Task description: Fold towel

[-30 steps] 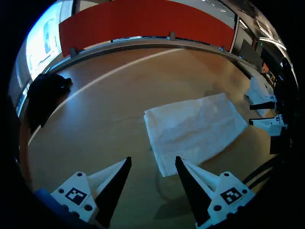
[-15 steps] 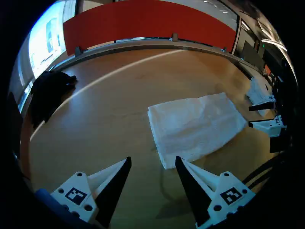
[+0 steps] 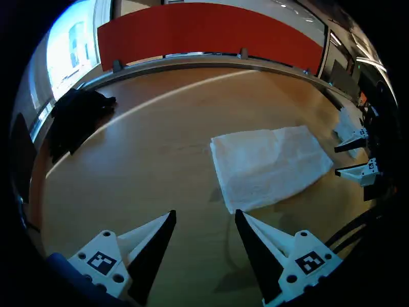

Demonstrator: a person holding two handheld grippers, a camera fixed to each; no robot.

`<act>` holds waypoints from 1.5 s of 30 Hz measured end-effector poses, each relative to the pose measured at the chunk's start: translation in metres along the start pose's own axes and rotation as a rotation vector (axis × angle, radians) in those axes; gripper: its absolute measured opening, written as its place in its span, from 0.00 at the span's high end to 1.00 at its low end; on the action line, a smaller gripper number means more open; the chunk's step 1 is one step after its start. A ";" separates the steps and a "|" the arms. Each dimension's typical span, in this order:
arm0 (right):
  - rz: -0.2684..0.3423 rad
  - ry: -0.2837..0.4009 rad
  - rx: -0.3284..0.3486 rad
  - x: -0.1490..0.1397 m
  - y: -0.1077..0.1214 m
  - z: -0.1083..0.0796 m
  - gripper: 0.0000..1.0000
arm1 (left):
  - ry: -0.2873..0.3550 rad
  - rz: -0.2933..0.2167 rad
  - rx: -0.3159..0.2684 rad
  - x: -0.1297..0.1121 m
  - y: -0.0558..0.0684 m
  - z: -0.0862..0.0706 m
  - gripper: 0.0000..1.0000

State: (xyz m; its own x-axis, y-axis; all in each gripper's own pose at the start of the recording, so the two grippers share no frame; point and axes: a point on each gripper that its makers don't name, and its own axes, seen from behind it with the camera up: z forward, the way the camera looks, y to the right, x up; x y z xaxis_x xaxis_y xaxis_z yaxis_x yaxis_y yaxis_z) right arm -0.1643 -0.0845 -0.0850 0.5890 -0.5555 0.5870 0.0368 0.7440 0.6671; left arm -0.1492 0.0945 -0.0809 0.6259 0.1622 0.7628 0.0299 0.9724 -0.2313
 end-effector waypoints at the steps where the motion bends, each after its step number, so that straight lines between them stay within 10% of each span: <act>1: -0.004 -0.003 0.003 -0.001 0.000 0.000 0.04 | 0.000 -0.003 0.003 -0.002 -0.001 -0.002 0.15; 18: -0.053 -0.054 0.046 -0.015 0.002 0.009 0.24 | -0.021 -0.065 0.071 -0.038 -0.040 -0.034 0.15; 38: -0.043 -0.096 0.041 -0.026 0.003 0.016 0.92 | -0.030 -0.072 0.083 -0.050 -0.053 -0.044 0.15; 45: -0.035 -0.079 0.033 -0.022 0.001 0.011 0.95 | -0.027 -0.069 0.085 -0.049 -0.055 -0.046 0.15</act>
State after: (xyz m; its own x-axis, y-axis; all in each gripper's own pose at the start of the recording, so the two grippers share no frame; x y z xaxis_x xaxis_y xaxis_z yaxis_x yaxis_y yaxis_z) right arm -0.1862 -0.0758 -0.0919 0.5225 -0.6092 0.5965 0.0289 0.7119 0.7017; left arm -0.1458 0.0251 -0.1338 0.6031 0.0979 0.7916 0.0055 0.9919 -0.1268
